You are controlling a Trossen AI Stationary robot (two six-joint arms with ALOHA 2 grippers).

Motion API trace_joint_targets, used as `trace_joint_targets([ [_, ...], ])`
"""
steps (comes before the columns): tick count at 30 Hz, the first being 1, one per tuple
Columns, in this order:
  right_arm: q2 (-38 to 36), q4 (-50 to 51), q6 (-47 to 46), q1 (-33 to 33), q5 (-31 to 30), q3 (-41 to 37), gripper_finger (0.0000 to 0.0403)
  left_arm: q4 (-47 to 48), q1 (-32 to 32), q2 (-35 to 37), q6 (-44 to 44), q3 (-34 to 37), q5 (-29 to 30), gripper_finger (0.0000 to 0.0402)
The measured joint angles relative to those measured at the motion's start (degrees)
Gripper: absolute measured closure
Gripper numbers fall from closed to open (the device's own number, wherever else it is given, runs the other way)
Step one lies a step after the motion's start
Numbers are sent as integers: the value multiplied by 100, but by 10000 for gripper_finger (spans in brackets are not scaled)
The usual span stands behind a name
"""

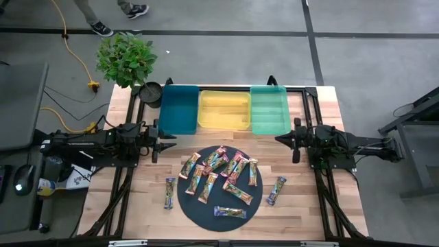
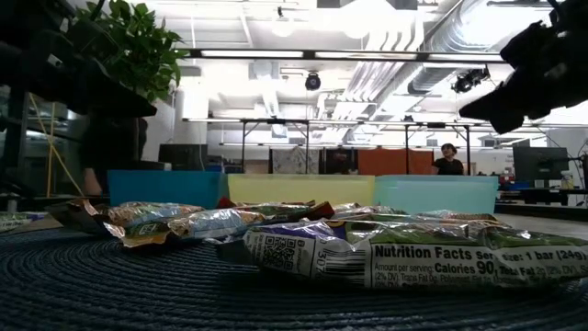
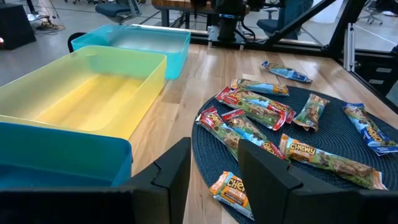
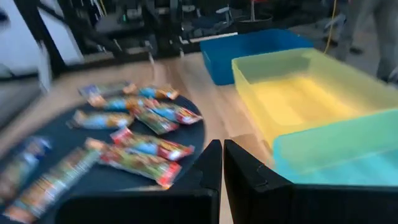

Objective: Pick and place Granola Bars by type
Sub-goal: Put the blue granola bar into the green bin

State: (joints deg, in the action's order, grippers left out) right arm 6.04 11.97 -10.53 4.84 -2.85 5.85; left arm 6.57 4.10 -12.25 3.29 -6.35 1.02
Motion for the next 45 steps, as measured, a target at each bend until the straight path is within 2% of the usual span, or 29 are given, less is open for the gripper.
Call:
trace_joint_targets([
  [5,-1,-459,-1364,0,0,0,403,0,0,1,-1,0,1,270],
  [8,-2,-769,-1729,0,-3,0,403,0,0,2,0,0,2,270],
  [16,-2,-1150,-1648,0,-1,0,403,0,-1,1,-1,0,2,270],
  [21,0,-1192,-1366,0,374,0,402,0,-2,2,0,0,0,270],
  [26,177,-1184,-1337,0,415,16,391,0,-2,2,0,0,2,270],
  [30,667,-1257,-924,0,410,213,369,0,-2,2,0,0,2,270],
  [38,2307,-1216,218,0,181,1197,315,-2,-2,2,-1,0,2,270],
  [45,3643,-52,409,0,187,2335,304,0,-2,2,0,0,2,270],
])
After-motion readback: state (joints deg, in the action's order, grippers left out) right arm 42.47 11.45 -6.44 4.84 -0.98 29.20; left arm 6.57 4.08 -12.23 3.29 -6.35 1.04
